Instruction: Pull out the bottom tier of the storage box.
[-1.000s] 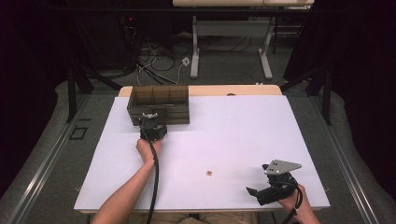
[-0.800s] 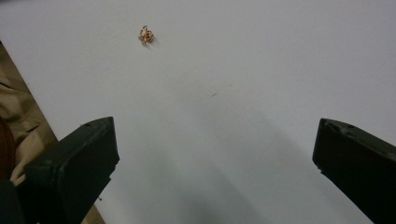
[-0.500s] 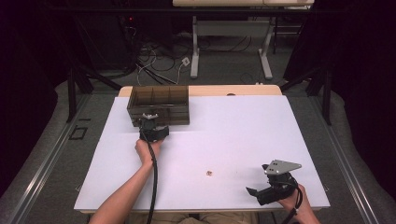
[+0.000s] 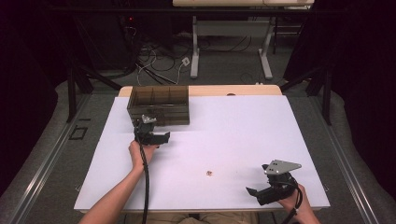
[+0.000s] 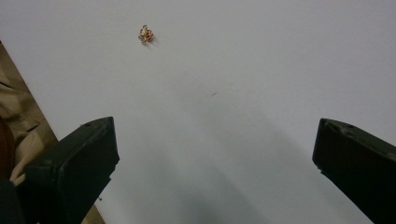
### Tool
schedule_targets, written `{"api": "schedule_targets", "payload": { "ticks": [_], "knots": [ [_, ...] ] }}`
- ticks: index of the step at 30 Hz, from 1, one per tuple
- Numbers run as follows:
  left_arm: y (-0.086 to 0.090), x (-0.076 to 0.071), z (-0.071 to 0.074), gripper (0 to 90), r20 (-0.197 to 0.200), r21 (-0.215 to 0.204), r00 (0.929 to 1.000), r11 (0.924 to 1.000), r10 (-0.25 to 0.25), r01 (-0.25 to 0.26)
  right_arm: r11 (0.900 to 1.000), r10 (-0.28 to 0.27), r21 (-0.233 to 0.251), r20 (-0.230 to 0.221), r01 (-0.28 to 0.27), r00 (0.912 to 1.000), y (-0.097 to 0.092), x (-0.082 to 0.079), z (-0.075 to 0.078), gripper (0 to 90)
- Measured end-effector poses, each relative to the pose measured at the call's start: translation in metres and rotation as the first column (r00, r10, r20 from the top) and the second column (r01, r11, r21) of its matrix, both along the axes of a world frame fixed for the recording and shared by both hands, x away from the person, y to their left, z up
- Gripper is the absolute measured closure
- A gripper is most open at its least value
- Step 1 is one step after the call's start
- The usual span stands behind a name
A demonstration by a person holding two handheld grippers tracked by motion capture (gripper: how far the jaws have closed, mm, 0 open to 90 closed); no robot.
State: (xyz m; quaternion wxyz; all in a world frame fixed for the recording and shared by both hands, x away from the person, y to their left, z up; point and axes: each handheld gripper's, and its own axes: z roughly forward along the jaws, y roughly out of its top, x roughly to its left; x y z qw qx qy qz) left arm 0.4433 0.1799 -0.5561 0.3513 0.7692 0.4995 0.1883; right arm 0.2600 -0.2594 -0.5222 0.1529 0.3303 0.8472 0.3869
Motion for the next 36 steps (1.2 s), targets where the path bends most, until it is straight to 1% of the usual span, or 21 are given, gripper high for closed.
{"api": "schedule_targets", "payload": {
  "ticks": [1, 2, 3, 4, 7, 9, 10, 12, 14, 16, 18, 19, 20, 22, 23, 26, 27, 28, 29, 33, 36],
  "knots": [
    [0.001, 0.0, 0.001, 2.2, -0.017, 0.004, 0.9998, 0.9999, -0.013, 0.013, 1.0, 0.0, 0.0, 0.0, 0.0, 1.0, 0.0, 0.0, 0.0, 0.0],
    [0.002, 0.0, 0.0, 0.9, -0.014, 0.008, 0.9998, 0.9998, -0.016, 0.017, 1.0, 0.0, 0.0, 0.0, 0.0, 1.0, 0.0, 0.0, 0.0, 0.0],
    [0.003, -0.001, 0.0, 0.2, -0.006, -0.007, 0.9995, 0.9995, -0.032, 0.032, 1.0, 0.0, 0.0, 0.0, 0.0, 1.0, 0.0, 0.0, 0.0, 0.0],
    [0.005, 0.0, 0.001, 0.1, -0.01, 0.003, 0.9991, 0.9992, -0.041, 0.041, 1.0, -0.001, -0.007, -0.009, 0.001, 1.0, 0.0, 0.0, 0.0, 0.0],
    [0.007, 0.0, 0.001, 0.0, -0.004, 0.009, 0.9977, 0.9977, -0.068, 0.068, 1.0, -0.002, -0.005, -0.011, 0.002, 0.9999, 0.0, 0.0, 0.0, 0.0],
    [0.008, 0.0, 0.003, 0.0, 0.003, 0.004, 0.9968, 0.9968, -0.08, 0.08, 1.0, 0.0, -0.007, -0.009, 0.0, 1.0, 0.0, 0.0, 0.0, 0.0],
    [0.009, 0.001, 0.004, 0.0, 0.005, 0.01, 0.9963, 0.9962, -0.086, 0.086, 1.0, 0.0, -0.007, -0.009, 0.0, 1.0, 0.0, 0.0, 0.0, 0.0],
    [0.01, 0.002, 0.005, 0.0, -0.005, 0.015, 0.9926, 0.9925, -0.121, 0.121, 1.0, 0.001, -0.008, -0.009, -0.001, 1.0, 0.0, 0.0, 0.0, 0.0],
    [0.01, 0.003, 0.006, 0.2, 0.005, 0.033, 0.9923, 0.9918, -0.123, 0.123, 1.0, 0.0, -0.008, -0.01, 0.0, 0.9999, 0.0, -0.001, 0.0, 0.0],
    [0.011, 0.004, 0.007, 0.5, -0.001, 0.033, 0.9904, 0.9899, -0.138, 0.138, 1.0, 0.001, -0.008, -0.01, -0.001, 0.9999, 0.0, 0.0, 0.0, 0.0],
    [0.012, 0.006, 0.009, 3.7, 0.009, 0.037, 0.9883, 0.9877, -0.152, 0.152, 0.9999, 0.0, -0.01, -0.011, 0.0, 0.9999, 0.0, 0.0, 0.0, 0.0],
    [0.013, 0.007, 0.011, 8.5, 0.015, 0.034, 0.9876, 0.9873, -0.156, 0.155, 0.9999, 0.002, -0.011, -0.011, -0.002, 0.9999, 0.0, 0.0, 0.0, 0.0],
    [0.014, 0.008, 0.012, 8.5, 0.021, 0.038, 0.987, 0.9866, -0.16, 0.159, 0.9999, 0.002, -0.011, -0.011, -0.002, 0.9999, 0.0, 0.0, 0.0, 0.0],
    [0.016, 0.009, 0.014, 16.1, 0.041, 0.05, 0.9849, 0.9848, -0.168, 0.166, 0.9999, 0.001, -0.014, -0.015, -0.001, 0.9999, 0.0, 0.0, 0.0, 0.0],
    [0.018, 0.009, 0.016, 15.7, 0.047, 0.056, 0.9847, 0.9847, -0.168, 0.165, 0.9999, 0.0, -0.014, -0.014, -0.001, 0.9999, 0.0, 0.0, 0.0, 0.0],
    [0.021, 0.01, 0.018, 20.1, 0.059, 0.066, 0.9841, 0.9843, -0.168, 0.164, 0.9999, 0.0, -0.016, -0.014, 0.0, 0.9999, 0.0, 0.0, 0.0, 0.0],
    [0.023, 0.011, 0.018, 20.9, 0.071, 0.066, 0.9823, 0.9834, -0.173, 0.169, 0.9999, 0.0, -0.015, -0.015, -0.001, 0.9999, 0.0, 0.0, 0.0, 0.0],
    [0.024, 0.01, 0.019, 23.7, 0.066, 0.07, 0.981, 0.9816, -0.182, 0.178, 0.9999, 0.0, -0.012, -0.015, 0.0, 0.9999, 0.0, 0.0, -0.001, 0.0],
    [0.025, 0.011, 0.019, 25.6, 0.077, 0.084, 0.9804, 0.981, -0.181, 0.175, 0.9999, 0.0, -0.017, -0.014, -0.001, 0.9999, 0.0, 0.0, 0.0, 0.0],
    [0.027, 0.013, 0.017, 31.4, 0.088, 0.122, 0.9753, 0.974, -0.202, 0.191, 0.9997, 0.003, -0.022, -0.019, -0.004, 0.9998, 0.0, 0.0, 0.0, 0.0],
    [0.027, 0.015, 0.015, 32.6, 0.09, 0.124, 0.977, 0.9755, -0.193, 0.182, 0.9998, 0.003, -0.02, -0.017, -0.003, 0.9999, 0.0, 0.0, 0.0, 0.0]
  ]
}}
